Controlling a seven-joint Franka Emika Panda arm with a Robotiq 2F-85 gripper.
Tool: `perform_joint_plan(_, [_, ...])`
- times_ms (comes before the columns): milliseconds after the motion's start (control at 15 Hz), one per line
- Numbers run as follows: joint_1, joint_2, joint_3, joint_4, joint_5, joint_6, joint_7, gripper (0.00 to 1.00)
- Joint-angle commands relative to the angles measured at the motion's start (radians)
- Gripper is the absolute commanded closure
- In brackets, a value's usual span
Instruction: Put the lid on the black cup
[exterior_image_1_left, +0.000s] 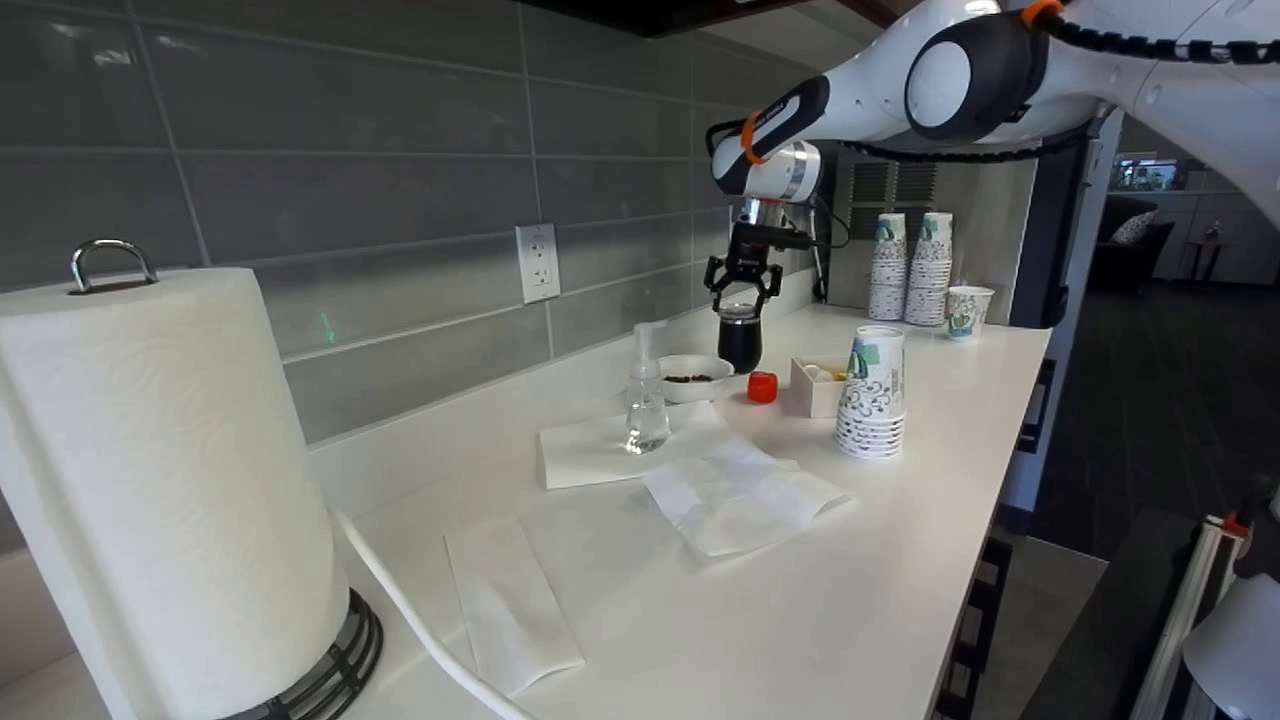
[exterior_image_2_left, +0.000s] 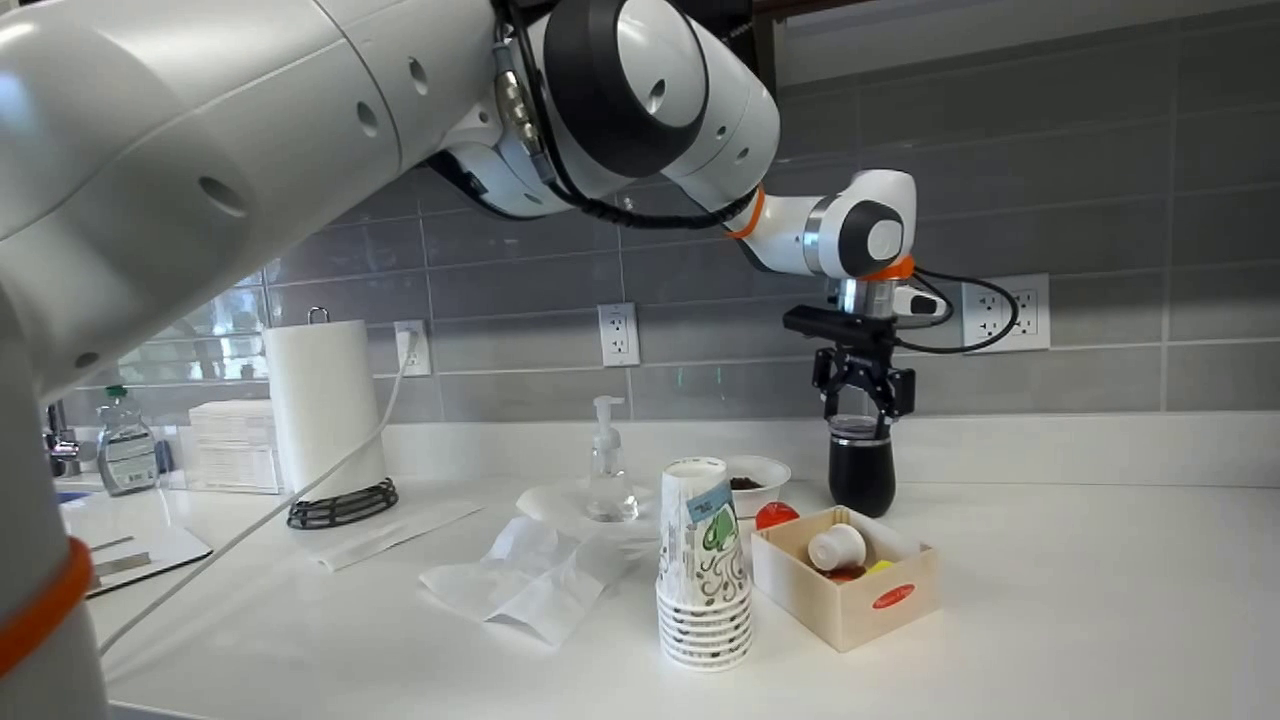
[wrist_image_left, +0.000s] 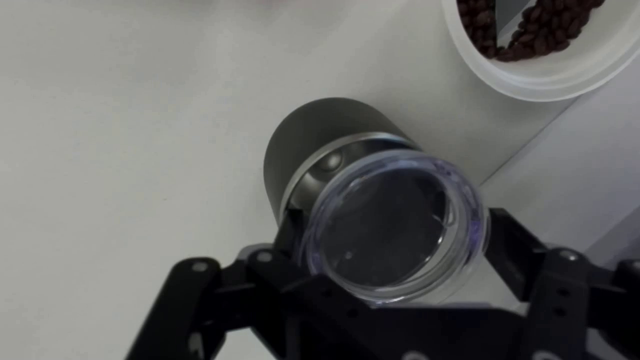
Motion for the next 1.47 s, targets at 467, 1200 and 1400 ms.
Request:
perform_joint_plan(467, [0.012, 0.038, -0.021, 0.075, -0.02, -0.023, 0.07, 0.35])
perform_joint_plan(1200, [0.026, 0.052, -0.031, 0.092, -0.032, -0.022, 0.103, 0.0])
perform_joint_plan(1400, [0.024, 0.059, -0.031, 0.102, -0.031, -0.023, 0.106, 0.0])
